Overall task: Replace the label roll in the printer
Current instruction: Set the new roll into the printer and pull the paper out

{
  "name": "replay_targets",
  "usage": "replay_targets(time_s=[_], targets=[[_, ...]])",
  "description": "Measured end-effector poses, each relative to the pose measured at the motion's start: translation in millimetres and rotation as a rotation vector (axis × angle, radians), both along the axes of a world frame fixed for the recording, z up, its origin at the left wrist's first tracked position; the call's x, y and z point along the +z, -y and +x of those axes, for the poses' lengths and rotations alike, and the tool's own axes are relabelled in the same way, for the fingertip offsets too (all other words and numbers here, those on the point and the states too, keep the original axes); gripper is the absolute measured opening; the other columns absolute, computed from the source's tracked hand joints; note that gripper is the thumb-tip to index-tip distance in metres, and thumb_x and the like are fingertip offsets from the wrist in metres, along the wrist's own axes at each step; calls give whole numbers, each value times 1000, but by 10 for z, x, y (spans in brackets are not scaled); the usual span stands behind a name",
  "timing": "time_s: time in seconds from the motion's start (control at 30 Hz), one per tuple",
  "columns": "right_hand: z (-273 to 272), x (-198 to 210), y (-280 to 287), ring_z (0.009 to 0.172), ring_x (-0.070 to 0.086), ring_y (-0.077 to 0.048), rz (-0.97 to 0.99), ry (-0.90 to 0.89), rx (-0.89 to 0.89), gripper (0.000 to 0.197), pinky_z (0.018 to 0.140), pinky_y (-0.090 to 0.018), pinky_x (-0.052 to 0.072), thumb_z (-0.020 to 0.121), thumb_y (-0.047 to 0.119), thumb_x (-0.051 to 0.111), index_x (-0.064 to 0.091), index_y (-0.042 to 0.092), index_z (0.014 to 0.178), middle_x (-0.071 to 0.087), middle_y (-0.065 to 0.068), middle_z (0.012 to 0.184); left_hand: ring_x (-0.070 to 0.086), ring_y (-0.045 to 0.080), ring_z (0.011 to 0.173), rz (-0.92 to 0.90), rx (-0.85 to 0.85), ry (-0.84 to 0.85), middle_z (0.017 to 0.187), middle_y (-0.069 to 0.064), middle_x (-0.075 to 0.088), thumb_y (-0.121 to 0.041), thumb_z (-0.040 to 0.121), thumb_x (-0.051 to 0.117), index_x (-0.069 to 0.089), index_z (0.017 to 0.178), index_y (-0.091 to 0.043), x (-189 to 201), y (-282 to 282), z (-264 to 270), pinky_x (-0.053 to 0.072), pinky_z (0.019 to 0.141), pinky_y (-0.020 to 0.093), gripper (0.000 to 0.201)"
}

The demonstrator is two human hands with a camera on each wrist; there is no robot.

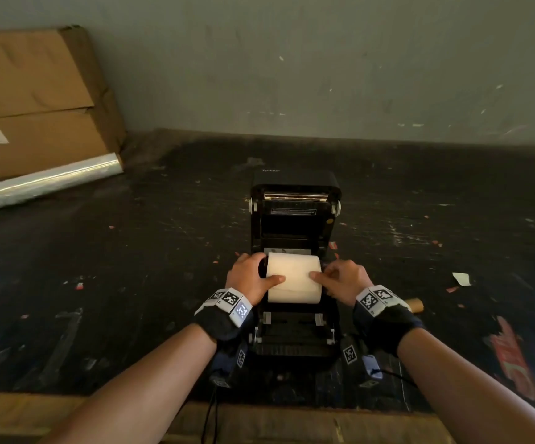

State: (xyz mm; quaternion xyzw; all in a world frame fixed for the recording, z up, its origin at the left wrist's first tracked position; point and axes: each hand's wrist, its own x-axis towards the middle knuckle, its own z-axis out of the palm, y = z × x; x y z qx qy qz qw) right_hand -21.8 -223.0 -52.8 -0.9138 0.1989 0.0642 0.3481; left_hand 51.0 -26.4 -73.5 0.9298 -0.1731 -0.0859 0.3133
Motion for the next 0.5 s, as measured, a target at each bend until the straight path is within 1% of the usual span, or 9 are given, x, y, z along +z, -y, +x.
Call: replay_targets(time_s=[0.03,0.1,0.17,0.23,0.27,0.33,0.4,0.43,0.5], targets=[[-9,-7,-12,85,67,-20,-32,-9,15,37,81,-33,55,83,47,59,66,13,96,69,-6,92,51,28,119,-14,14,-6,129,11,54,-47,74,71,50,130,-15,10,0,3,43,99,38,68],[-29,-3,-32,81,67,-19,-38,-11,25,33,76,-31,54,85,44,59,65,12,92,70,-9,90,56,24,111,-47,33,-21,123,9,57,-44,71,74,51,126,-13,22,-11,-5,47,92,34,67],[-61,1,-46,74,66,-18,-45,-6,39,33,73,-29,53,86,42,58,66,10,88,72,-10,85,60,21,100,-58,51,-44,110,6,61,-42,71,75,51,121,-11,22,-38,-36,48,84,31,63],[-91,-3,-43,70,66,-16,-50,3,58,32,71,-27,52,87,40,59,67,9,88,72,-11,82,60,18,87,-71,69,-80,98,4,64,-41,71,76,53,112,-11,8,-60,-71,50,79,31,55],[-100,-11,-39,69,66,-16,-39,8,60,29,70,-26,53,86,38,60,66,10,88,72,-10,82,61,16,81,-78,69,-100,95,3,66,-41,71,76,54,106,-12,-6,-70,-84,51,76,30,50],[-115,-26,-34,69,66,-14,-13,12,66,24,69,-26,54,85,35,62,64,12,88,72,-9,82,63,15,67,-106,56,-152,91,5,71,-40,72,76,56,93,-15,-41,-84,-102,54,64,26,38],[-136,-41,-36,67,64,-11,-12,9,79,21,66,-23,53,86,33,62,63,12,90,69,-5,80,63,14,55,-142,44,-194,86,9,73,-37,75,74,59,87,-14,-60,-97,-120,50,49,16,30],[-147,-46,-37,66,63,-10,-19,6,84,21,66,-22,52,86,33,61,63,13,90,67,-2,78,62,12,52,-150,36,-201,85,9,74,-34,76,73,61,87,-13,-62,-100,-133,47,44,12,27],[-172,-70,-39,64,62,-7,-30,9,94,20,62,-19,50,87,33,60,63,14,90,65,1,76,60,8,48,-163,25,-201,82,7,74,-31,79,72,64,86,-10,-73,-107,-156,44,41,8,23]])
